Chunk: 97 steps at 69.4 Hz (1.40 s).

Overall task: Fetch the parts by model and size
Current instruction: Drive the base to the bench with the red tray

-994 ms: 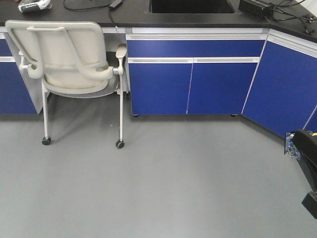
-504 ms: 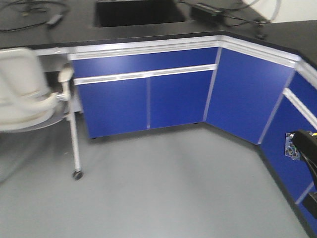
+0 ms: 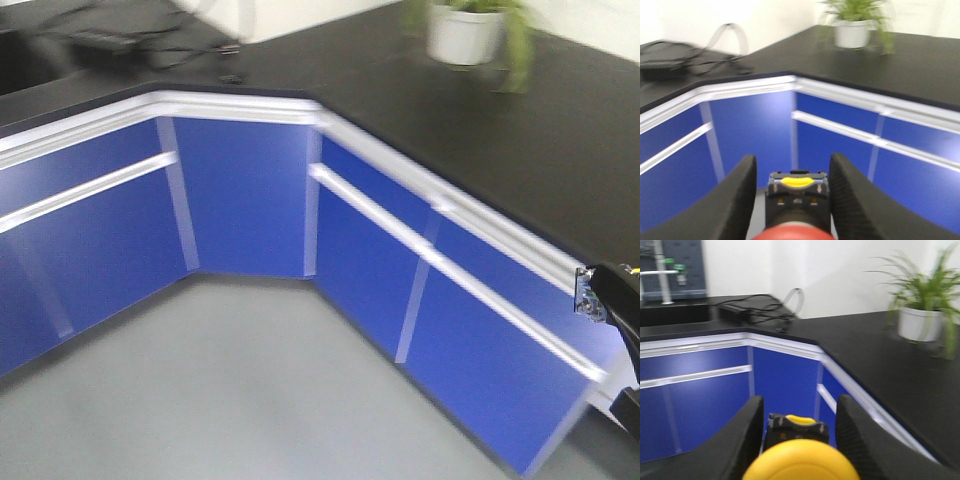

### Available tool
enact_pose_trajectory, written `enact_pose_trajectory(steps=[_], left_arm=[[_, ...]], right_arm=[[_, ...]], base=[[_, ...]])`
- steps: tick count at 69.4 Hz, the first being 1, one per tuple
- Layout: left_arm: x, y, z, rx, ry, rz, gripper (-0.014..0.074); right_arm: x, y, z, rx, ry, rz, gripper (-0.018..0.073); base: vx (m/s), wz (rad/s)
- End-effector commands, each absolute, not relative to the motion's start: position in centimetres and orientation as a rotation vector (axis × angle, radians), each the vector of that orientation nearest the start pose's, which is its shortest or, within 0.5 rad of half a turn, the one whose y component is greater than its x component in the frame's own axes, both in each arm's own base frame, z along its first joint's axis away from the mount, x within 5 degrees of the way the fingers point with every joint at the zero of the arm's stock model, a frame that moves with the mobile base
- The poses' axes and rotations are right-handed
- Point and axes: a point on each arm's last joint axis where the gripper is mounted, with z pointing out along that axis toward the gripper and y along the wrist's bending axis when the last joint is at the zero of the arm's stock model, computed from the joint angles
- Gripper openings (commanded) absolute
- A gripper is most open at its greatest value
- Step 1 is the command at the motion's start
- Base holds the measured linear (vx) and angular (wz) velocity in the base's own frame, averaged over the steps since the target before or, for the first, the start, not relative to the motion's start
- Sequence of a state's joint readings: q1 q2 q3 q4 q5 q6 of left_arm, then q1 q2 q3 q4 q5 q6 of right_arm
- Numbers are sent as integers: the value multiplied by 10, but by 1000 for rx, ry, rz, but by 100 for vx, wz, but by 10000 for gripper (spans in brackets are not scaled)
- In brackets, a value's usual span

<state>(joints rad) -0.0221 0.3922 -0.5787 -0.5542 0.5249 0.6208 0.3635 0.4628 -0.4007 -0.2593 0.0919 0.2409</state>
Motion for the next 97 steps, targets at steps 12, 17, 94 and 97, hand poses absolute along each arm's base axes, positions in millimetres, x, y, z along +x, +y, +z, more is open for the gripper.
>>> enact_pose_trajectory(steps=[12,17,94,97], left_arm=[[75,-24,354,280,1639,-158,-7],[75,-24,354,280,1639,-158,-7],[75,-24,354,280,1639,-158,-7],[75,-24,354,280,1639,-158,-7]], right_arm=[[99,37,322,-295,1513,258,-2],[99,37,322,-295,1513,258,-2],[99,37,322,-295,1513,258,-2],[99,37,322,-295,1513,258,-2]], base=[[16,-90],[14,-92],[4,-56],[1,-5]])
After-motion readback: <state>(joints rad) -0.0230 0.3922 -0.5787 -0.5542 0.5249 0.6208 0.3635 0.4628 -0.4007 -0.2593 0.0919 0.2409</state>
